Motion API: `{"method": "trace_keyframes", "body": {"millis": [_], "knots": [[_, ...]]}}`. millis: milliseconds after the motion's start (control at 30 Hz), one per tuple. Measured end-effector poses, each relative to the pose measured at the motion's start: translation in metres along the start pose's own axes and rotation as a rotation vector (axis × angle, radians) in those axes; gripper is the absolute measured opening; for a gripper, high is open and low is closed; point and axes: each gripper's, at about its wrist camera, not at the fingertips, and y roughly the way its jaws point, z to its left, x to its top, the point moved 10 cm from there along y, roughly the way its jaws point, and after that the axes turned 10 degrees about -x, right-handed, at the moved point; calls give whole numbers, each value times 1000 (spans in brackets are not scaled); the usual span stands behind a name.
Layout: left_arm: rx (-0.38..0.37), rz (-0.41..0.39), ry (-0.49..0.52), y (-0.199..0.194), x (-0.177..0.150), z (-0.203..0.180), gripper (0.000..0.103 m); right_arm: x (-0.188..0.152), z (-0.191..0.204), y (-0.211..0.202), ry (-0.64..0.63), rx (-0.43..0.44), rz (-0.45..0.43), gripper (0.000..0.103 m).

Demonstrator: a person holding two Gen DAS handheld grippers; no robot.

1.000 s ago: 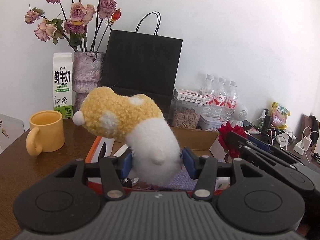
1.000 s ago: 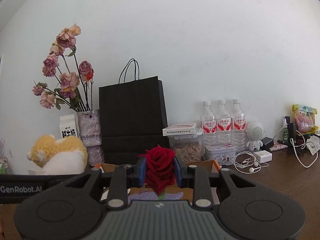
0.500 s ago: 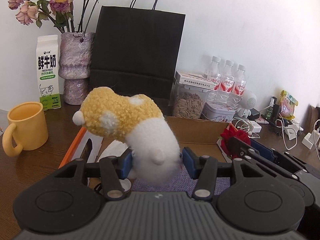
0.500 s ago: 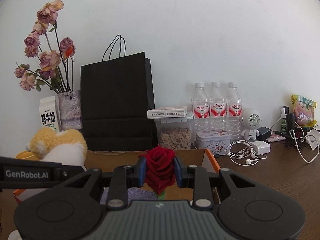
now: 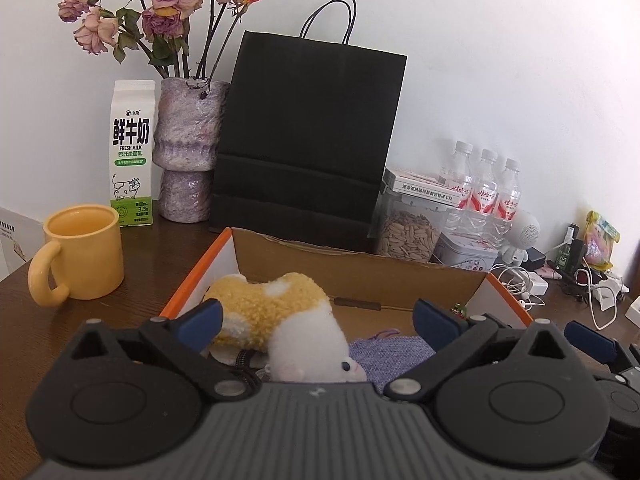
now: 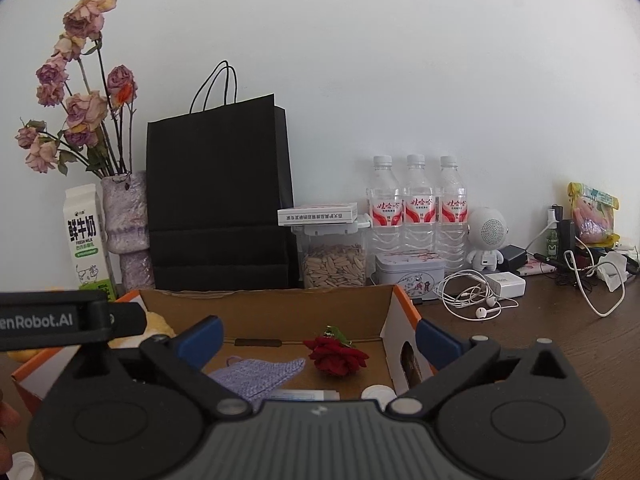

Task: Organize objects
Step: 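Withdraw both grippers from the box back over the table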

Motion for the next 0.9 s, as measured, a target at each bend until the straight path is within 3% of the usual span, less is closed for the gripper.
{"method": "trace_keyframes", "body": {"millis": [233, 467, 900], "knots": [[15, -61, -2, -12, 0, -1, 103, 0, -5, -10, 11, -24, 26, 103], [87, -128, -43, -39, -4, 20, 103, 3, -6, -33, 3, -34, 39, 103], [65, -59, 31, -68, -35, 23, 103, -2, -13, -78, -14, 23, 1, 103]]}}
